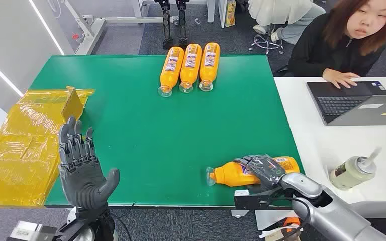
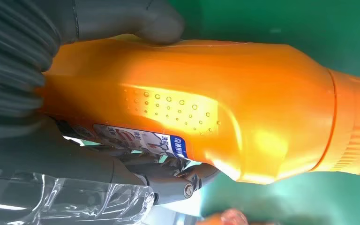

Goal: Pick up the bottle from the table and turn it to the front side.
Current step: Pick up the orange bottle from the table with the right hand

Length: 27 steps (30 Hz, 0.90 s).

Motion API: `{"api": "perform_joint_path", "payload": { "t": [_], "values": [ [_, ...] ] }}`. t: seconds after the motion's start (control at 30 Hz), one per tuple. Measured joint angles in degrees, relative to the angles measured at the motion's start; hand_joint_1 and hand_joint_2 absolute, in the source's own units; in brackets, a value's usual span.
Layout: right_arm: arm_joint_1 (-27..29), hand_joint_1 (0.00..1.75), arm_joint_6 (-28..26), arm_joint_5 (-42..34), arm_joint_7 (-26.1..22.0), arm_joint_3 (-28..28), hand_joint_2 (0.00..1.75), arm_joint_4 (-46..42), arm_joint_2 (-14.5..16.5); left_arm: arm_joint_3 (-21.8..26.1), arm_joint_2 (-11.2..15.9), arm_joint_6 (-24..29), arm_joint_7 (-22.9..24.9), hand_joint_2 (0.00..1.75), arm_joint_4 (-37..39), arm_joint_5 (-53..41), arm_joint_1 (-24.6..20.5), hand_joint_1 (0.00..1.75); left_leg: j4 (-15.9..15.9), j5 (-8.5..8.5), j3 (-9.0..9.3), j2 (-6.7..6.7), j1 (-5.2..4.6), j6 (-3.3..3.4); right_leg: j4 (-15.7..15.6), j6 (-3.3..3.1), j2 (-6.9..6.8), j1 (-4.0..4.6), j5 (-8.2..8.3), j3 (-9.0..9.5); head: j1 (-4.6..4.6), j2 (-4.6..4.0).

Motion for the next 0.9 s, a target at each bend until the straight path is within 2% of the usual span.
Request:
{"api": "perform_joint_path", "payload": {
  "t": [0.17,0.3,0.53,0.63,0.9],
  "values": [
    [2.5,1.75,-4.1,3.4,-0.6,-3.0,1.75,-4.7,1.6,0.0,0.0,0.9,0.0,1.75,0.0,-0.6,0.3,0.00,0.0,0.00,-0.04,0.03,0.01,0.00,0.0,-0.01,0.04,0.00,0.00,-0.06,0.00,0.00],
    [2.6,1.75,-4.6,4.4,-2.0,-6.9,1.75,-10.8,3.4,0.0,-0.3,1.6,0.0,1.75,0.5,-1.5,0.0,0.00,0.0,0.01,-0.05,0.04,0.01,-0.01,0.0,-0.01,0.05,0.00,0.00,-0.10,0.00,0.00],
    [6.0,1.75,-6.6,14.6,-1.1,-10.4,1.75,-19.4,10.7,0.0,-1.5,1.0,0.0,1.75,3.1,-2.4,-1.8,0.00,0.0,0.01,-0.05,0.05,0.02,-0.01,0.0,-0.02,0.06,0.01,-0.01,-0.12,0.00,0.00],
    [8.5,1.75,-7.7,18.2,-0.5,-10.7,1.75,-22.3,13.8,0.0,-2.2,-2.6,0.1,1.75,4.7,-0.6,-2.4,0.00,0.0,0.00,-0.07,0.03,0.04,-0.01,0.0,-0.02,0.04,0.01,-0.03,-0.13,0.01,0.00],
    [16.6,1.75,-10.4,25.3,-1.2,-11.2,1.75,-28.0,21.9,-0.1,-3.4,-16.7,1.5,1.75,10.0,8.0,-3.7,0.00,0.0,-0.03,-0.10,0.09,0.05,-0.04,0.0,-0.04,0.10,0.00,-0.06,-0.22,0.00,0.00]
  ]
}}
